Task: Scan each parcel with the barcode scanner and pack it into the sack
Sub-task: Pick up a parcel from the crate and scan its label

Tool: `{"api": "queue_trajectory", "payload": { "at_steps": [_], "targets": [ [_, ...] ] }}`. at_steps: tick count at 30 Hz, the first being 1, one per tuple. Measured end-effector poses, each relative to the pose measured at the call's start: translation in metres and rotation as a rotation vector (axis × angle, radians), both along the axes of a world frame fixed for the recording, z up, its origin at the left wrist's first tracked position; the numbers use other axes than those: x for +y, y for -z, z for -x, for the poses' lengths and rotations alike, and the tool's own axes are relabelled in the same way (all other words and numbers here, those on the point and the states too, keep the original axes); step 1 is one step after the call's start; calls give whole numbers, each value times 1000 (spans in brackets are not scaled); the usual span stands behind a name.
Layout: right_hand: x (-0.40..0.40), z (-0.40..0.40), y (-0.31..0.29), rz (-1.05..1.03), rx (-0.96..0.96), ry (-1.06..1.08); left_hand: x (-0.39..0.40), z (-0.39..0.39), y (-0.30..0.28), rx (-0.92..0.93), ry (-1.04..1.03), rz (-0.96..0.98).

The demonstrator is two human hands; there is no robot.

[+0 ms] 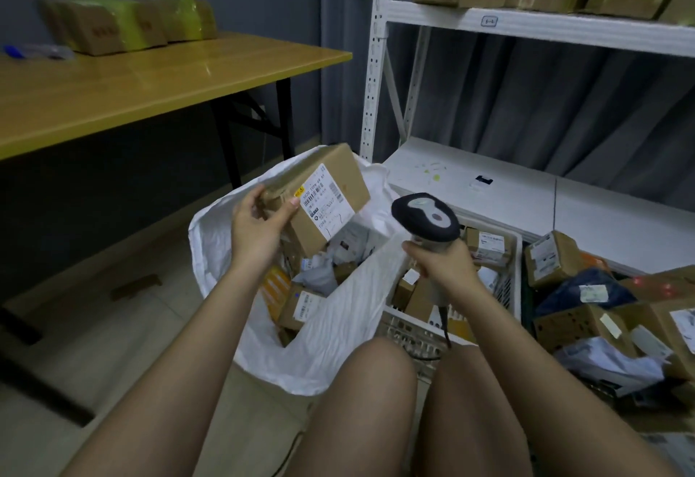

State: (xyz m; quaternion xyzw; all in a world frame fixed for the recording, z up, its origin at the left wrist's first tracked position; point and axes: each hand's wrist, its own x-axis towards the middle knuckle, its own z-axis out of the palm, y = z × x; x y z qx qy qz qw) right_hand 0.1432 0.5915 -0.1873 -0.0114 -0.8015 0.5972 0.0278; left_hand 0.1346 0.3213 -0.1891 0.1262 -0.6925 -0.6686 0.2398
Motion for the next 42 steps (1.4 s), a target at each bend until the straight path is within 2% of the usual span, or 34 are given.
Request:
{"api": "queue_trajectory", "payload": {
  "at_steps": [2,5,10,14,17,21,23,26,29,33,37,42],
  "targets": [
    [-3,12,11,36,-46,73,-14,-6,11,-25,-85,91],
    [-8,27,28,87,-86,171,-33,-12,35,-170,-131,233],
    [-15,41,48,142,-115,257,-39,-3,72,-475,-85,407],
    [-12,49,48,159,-96,273,-29,44,88,-698,5,470],
    [-3,61,45,198,-40,280,-18,97,85,-646,4,448],
    [13,84,51,153,-31,293,-1,152,89,-736,31,463],
    [19,92,58,128,-53,298,7,162,100,-675,84,436],
    [24,99,65,100,-72,291,26,147,103,-451,133,380],
    [29,101,70,76,-102,286,50,119,97,-268,174,226],
    [51,89,75,67,-198,283,85,79,73,-75,222,230],
    [89,62,78,82,-254,372,132,64,59,-4,371,294],
    [129,32,81,169,-301,485,204,81,64,-61,558,398]
  ]
}}
